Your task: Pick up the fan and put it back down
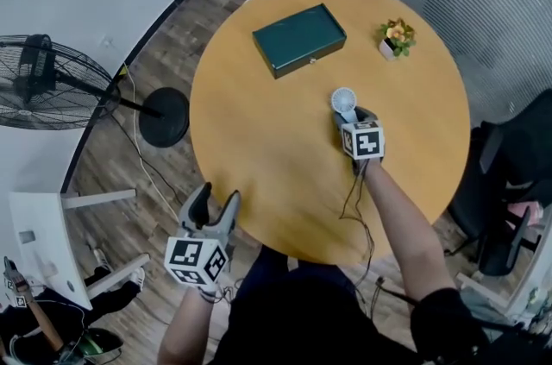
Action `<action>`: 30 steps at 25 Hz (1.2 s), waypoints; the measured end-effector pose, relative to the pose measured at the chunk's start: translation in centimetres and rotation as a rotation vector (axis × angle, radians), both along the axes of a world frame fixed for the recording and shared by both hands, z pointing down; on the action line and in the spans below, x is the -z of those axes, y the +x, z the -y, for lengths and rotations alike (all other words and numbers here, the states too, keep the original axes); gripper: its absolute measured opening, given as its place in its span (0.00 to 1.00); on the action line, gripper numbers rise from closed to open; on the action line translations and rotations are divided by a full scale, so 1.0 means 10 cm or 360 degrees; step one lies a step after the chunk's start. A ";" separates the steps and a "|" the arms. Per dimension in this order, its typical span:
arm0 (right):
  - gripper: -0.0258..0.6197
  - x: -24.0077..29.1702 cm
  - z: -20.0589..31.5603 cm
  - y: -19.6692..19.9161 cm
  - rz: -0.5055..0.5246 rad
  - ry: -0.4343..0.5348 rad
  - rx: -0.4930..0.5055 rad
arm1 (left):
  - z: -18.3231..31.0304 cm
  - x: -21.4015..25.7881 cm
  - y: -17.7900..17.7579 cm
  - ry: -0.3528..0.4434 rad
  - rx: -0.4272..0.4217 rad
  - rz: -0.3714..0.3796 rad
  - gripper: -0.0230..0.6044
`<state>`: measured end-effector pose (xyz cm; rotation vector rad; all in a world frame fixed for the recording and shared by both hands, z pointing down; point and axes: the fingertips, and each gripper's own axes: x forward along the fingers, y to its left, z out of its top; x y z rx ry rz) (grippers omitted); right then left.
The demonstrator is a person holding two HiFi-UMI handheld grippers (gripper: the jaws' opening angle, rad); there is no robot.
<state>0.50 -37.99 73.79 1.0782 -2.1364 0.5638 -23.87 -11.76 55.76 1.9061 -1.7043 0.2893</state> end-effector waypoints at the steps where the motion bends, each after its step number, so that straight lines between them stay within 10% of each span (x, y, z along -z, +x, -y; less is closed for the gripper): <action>1: 0.38 -0.03 -0.01 0.00 0.0000 -0.0007 0.0000 | 0.01 -0.01 -0.01 -0.0003 0.0000 0.0002 0.45; 14: 0.46 -0.13 0.00 0.01 0.0033 -0.0029 -0.0074 | 0.12 0.04 -0.09 0.0033 0.0011 0.0020 0.45; 30: 0.31 1.68 -0.20 0.58 0.0308 0.0519 -0.0241 | 0.86 0.77 0.02 0.0304 -0.0060 0.0154 0.45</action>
